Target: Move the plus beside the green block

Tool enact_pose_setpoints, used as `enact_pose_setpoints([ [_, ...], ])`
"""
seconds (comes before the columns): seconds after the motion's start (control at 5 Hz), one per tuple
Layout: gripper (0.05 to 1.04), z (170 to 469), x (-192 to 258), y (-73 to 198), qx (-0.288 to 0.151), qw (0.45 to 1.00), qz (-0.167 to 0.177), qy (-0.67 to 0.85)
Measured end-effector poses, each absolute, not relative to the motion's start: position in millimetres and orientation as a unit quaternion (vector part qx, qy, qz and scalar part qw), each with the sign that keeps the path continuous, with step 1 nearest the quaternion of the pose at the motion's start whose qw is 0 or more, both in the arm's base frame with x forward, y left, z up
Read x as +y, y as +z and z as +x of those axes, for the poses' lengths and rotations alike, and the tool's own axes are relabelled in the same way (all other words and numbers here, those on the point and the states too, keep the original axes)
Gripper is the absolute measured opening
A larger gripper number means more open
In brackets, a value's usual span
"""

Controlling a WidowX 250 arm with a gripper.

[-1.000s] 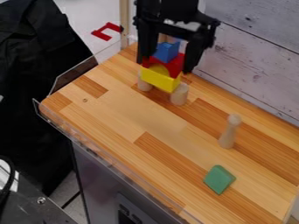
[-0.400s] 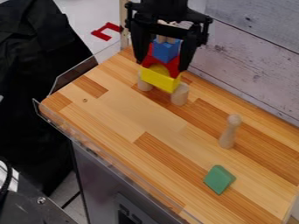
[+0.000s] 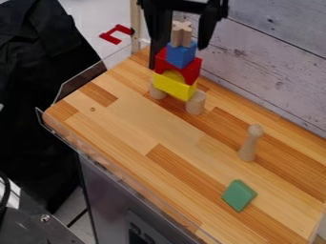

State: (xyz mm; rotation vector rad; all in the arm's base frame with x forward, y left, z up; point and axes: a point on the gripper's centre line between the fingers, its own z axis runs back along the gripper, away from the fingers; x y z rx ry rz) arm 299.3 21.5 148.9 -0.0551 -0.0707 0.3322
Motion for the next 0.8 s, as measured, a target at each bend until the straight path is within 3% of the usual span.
enact_pose_setpoints([
  [0.2,1.0,305,27,156,-0.047,0.983,-0.032,0.173],
  [0.4,1.0,312,34,154,-0.028,0.978,-0.012,0.206],
  [0.8,1.0,322,39,154,-0.026,0.967,-0.01,0.255],
])
